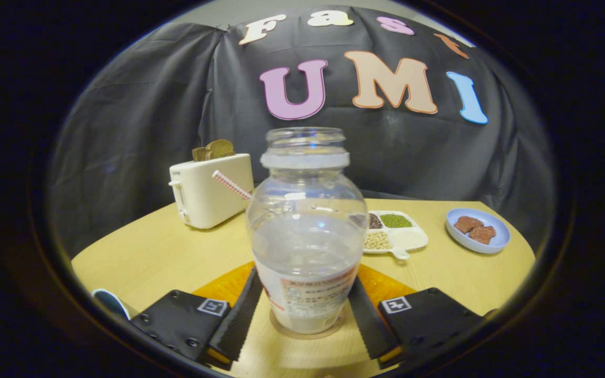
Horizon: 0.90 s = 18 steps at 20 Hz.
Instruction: Take the bottle from table, then pour the juice into the cup, finally place the bottle on the coaster
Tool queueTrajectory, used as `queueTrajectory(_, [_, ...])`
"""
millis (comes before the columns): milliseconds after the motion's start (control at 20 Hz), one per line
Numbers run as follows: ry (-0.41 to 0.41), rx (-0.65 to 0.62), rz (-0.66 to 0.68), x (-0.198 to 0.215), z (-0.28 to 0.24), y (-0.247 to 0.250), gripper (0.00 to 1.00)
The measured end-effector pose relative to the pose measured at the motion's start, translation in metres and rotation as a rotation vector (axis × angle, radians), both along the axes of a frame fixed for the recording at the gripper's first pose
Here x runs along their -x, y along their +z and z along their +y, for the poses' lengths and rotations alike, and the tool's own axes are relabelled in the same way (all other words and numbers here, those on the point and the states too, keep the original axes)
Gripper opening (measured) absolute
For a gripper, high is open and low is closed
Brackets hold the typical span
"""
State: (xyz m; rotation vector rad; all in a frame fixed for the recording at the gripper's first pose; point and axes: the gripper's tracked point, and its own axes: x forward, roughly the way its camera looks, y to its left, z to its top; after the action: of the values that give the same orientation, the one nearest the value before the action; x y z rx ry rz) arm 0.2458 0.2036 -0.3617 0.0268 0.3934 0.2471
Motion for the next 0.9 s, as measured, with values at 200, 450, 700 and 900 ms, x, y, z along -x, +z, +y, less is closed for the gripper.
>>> queueTrajectory(200, [0.007, 0.003, -0.010, 0.005, 0.002, 0.006, 1.00])
queueTrajectory(450, [-0.005, 0.012, -0.039, 0.013, -0.005, 0.024, 1.00])
queueTrajectory(700, [-0.020, 0.032, -0.064, 0.028, -0.016, 0.045, 1.00])
queueTrajectory(900, [-0.036, 0.031, -0.089, 0.049, -0.025, 0.070, 1.00])
